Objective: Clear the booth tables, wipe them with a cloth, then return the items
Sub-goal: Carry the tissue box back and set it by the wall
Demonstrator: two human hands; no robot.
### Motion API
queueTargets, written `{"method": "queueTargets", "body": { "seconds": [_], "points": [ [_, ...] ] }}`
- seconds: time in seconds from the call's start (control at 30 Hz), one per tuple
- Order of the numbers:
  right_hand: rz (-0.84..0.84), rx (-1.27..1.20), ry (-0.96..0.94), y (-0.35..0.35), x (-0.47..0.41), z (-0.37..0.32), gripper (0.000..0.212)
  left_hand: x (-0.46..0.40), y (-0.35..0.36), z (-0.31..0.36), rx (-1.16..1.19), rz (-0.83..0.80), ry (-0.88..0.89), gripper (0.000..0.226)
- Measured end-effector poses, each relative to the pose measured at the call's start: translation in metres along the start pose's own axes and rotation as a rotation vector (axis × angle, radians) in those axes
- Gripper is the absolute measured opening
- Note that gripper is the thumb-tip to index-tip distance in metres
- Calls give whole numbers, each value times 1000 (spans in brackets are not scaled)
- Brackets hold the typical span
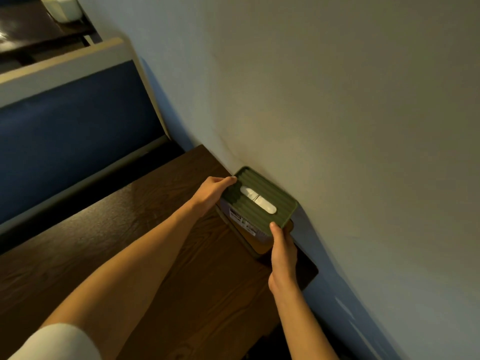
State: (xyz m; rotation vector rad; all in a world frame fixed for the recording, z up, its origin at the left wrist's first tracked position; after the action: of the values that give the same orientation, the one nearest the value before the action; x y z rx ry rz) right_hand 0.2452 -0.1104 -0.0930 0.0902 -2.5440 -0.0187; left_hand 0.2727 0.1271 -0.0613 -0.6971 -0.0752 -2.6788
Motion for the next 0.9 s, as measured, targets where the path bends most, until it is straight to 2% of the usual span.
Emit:
{"method": "queueTargets", "body": {
  "seconds": [0.13,0.23,0.33,0.4,0.47,0.53,0.6,0.73,0.9],
  "points": [
    [-1,-32,-27,-13,16,-11,48,35,7,1,110,42,56,20],
    [14,-151,40,-37,32,-8,45,69,21,-9,175,12,35,19],
    [35,-184,44,-75,45,-9,30,100,39,-32,180,-74,-48,48],
    [35,-153,69,-98,52,-4,28,120,54,-51,198,-157,-118,67],
    [38,-113,111,-116,56,5,33,138,69,-72,169,-244,-179,70],
    [54,-84,127,-132,62,14,38,155,86,-92,133,-310,-221,60],
    [71,-95,100,-140,66,20,37,165,95,-110,155,-283,-247,49],
    [56,-97,28,-133,72,39,32,177,109,-148,230,-178,-334,42],
    [72,-79,170,-130,74,86,57,177,120,-197,285,-87,-466,54]
  ]
}}
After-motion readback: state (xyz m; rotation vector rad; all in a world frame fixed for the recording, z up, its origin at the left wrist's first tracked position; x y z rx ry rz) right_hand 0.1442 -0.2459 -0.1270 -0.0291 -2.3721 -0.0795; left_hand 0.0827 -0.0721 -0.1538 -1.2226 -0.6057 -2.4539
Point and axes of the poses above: each hand's wrist, its own x-axis away from the middle knuckle, its own y-axis out of the palm, z = x × y, the point moved 10 cm from there along -x, towards the middle knuckle, and after that the axes turned 6 degrees about x, right-handed, at the moved point
